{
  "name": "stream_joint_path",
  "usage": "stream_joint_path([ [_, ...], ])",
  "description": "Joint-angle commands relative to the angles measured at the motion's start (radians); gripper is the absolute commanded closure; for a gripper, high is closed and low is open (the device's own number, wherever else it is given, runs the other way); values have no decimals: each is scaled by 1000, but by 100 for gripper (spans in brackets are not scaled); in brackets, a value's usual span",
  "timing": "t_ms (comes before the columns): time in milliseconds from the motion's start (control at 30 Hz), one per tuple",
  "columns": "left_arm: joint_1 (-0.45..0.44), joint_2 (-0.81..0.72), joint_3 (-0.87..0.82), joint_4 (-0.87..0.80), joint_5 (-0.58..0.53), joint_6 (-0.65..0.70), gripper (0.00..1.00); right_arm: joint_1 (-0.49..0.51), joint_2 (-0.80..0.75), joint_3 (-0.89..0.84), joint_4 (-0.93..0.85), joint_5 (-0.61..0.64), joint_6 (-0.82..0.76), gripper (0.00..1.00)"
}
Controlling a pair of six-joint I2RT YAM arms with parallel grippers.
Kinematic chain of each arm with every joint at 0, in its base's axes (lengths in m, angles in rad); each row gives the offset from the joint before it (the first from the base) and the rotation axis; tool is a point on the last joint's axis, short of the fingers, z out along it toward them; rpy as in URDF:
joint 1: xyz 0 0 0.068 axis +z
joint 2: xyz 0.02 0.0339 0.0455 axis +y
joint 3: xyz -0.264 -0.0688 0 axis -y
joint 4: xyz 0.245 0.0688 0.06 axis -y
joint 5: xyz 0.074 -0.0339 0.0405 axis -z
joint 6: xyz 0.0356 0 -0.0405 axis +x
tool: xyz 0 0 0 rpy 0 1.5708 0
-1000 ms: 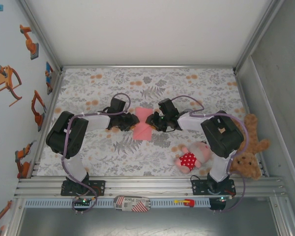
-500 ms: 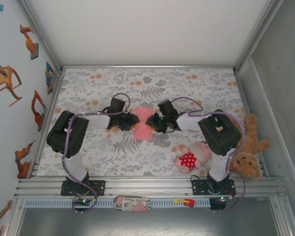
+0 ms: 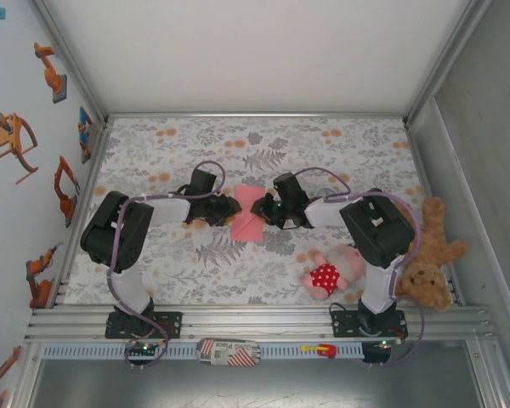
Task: Fold a paper plane with a square sheet of paper (pick it up from the middle)
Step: Turn over the paper at the middle-left of the table.
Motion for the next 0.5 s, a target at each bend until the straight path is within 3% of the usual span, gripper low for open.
stream_joint_path([
  [0,1,36,-6,-77,-14,3,67,7,8,-16,60,-9,8,77],
  [167,1,28,3,-95,-14,13,67,9,19,-23,92,-21,18,79],
  [467,17,-47,15,-117,-26,42,67,7,3,-19,87,-11,9,94],
])
